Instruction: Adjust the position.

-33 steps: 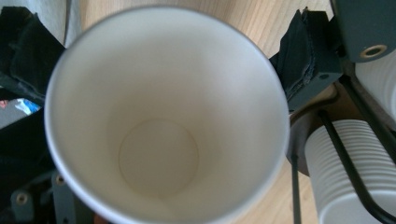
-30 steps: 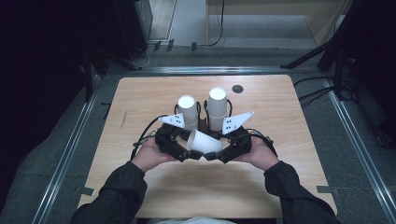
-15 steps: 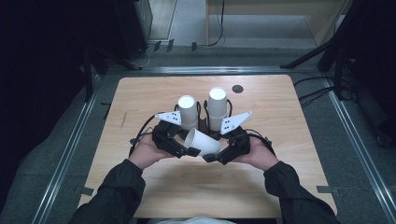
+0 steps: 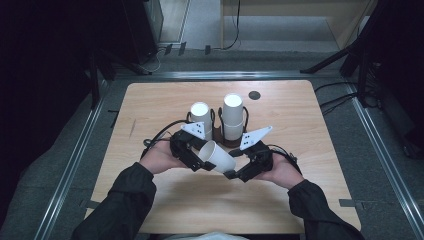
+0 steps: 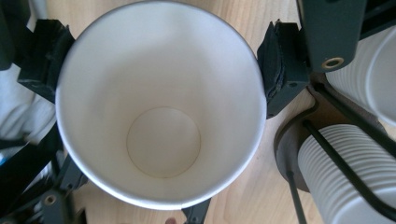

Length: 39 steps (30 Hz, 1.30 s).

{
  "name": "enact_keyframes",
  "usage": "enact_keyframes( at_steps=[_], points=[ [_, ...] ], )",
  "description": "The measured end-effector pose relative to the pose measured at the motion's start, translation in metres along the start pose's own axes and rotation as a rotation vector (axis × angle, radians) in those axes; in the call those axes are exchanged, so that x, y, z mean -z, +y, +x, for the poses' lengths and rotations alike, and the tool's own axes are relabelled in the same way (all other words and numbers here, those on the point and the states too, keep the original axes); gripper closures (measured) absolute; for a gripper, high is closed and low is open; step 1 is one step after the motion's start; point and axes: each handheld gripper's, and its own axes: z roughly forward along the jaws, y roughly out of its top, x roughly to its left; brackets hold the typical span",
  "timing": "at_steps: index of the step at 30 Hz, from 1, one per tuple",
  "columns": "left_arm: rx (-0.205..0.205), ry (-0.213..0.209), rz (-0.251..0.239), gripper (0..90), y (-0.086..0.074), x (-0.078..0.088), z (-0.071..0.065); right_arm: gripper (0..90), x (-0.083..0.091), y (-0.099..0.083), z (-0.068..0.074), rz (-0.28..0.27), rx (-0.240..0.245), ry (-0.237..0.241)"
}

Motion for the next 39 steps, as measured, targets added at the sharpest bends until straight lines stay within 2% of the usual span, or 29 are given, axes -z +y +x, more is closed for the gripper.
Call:
enact_keyframes(
  at_steps=[4,6,15,31,34,37,39],
  points=[
    [-0.042,0.009,0.05,20.4,0.007,-0.009,0.0,21.3,0.003,-0.006,0.001,0.002,-0.012,-0.024],
    [-0.048,-0.005,0.064,20.4,0.009,-0.013,0.001,21.2,0.004,-0.009,0.002,0.009,-0.014,-0.036],
    [-0.091,0.011,0.165,20.4,0.014,-0.027,0.001,21.4,0.005,-0.015,0.004,0.018,-0.02,-0.059],
    [-0.151,-0.003,0.215,20.2,0.017,-0.041,-0.007,23.4,-0.024,-0.016,0.003,0.084,-0.011,-0.031],
    [-0.152,-0.012,0.215,20.2,0.017,-0.042,-0.008,29.6,-0.027,-0.017,0.004,0.093,-0.008,-0.021],
    [-0.16,-0.011,0.214,20.3,0.017,-0.043,-0.009,31.5,-0.027,-0.017,0.004,0.101,0.005,-0.016],
    [-0.144,-0.019,0.215,20.1,0.017,-0.042,-0.009,31.7,-0.026,-0.017,0.004,0.101,0.01,-0.018]
  ],
)
